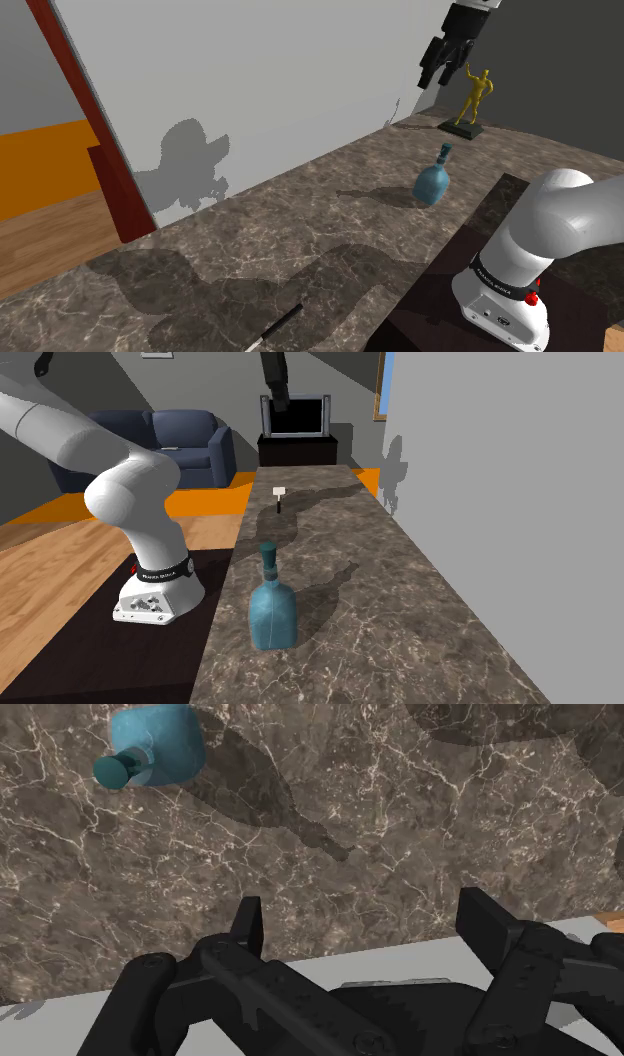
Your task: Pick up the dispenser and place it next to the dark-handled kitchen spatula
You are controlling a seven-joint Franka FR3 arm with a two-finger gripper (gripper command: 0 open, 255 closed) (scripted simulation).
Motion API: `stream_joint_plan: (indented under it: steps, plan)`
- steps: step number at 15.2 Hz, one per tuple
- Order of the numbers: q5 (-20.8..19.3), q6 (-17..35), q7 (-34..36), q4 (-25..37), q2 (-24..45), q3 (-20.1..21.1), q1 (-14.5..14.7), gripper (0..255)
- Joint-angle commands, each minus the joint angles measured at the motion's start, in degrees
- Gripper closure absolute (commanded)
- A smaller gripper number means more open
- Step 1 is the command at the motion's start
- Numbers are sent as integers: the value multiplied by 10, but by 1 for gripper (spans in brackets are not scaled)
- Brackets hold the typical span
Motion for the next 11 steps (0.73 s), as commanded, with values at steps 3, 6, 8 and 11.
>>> stream_joint_plan:
  steps: [3, 6, 8, 11]
  plan:
    - [-14, 14, -19, -29, -2, -14, -5, 0]
    - [-38, 36, -48, -68, -2, -35, -13, 0]
    - [-55, 52, -67, -92, 0, -51, -19, 0]
    - [-82, 78, -95, -125, 8, -74, -30, 0]
